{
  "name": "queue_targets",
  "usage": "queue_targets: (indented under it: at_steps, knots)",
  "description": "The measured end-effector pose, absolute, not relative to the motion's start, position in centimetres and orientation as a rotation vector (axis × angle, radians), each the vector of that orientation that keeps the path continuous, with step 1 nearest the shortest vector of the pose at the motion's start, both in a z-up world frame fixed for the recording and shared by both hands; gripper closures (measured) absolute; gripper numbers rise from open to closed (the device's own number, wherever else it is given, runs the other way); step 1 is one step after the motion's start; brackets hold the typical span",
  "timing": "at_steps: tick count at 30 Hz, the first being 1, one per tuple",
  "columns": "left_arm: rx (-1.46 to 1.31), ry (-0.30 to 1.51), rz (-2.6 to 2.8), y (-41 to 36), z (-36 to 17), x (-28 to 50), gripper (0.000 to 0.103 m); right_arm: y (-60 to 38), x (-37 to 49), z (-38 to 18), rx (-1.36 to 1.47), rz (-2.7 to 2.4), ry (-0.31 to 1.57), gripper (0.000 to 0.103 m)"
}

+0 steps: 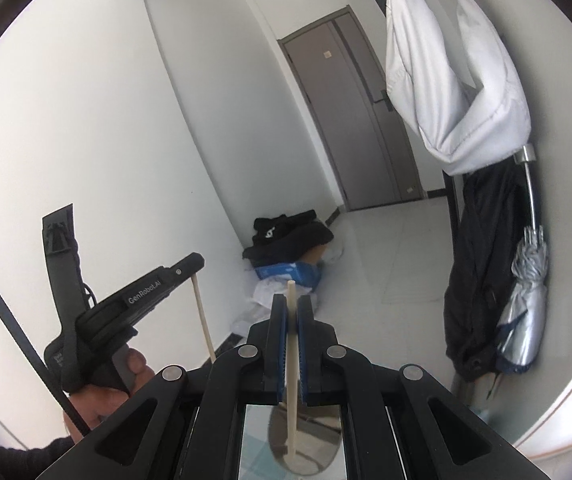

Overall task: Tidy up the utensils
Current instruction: 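Lower both held chopsticks down into the caddy compartments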

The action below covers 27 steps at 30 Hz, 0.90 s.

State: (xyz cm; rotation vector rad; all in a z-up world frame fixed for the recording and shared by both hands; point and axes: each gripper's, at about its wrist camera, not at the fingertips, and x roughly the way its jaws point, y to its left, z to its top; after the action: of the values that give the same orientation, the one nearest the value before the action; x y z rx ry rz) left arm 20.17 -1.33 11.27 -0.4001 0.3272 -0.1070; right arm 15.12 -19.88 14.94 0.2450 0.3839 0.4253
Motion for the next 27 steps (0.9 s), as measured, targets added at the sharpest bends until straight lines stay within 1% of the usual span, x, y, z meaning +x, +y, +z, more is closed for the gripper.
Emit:
queue_targets:
  at_steps: [7,12,18,27]
  knots:
    - [-0.381,0.29,-0.066,-1.6,9.1,22.8,0.1,-18.9,18.8,13.7,0.214,0.377,0.365,0.099]
    - [-0.349,0.271,-0.069,-1.6,7.5,23.2,0.1,-18.0,19.9,12.0,0.182,0.354,0.38,0.099]
    - [-0.272,0.253,-0.093,-2.9,6.9,23.6,0.1,-17.2,20.3,10.4,0.135,0.339,0.381,0.099]
    - [-0.249,0.272,-0.138,-3.1,6.1,23.4,0.1,-17.6,20.4,8.2,0.155,0.341,0.425,0.099]
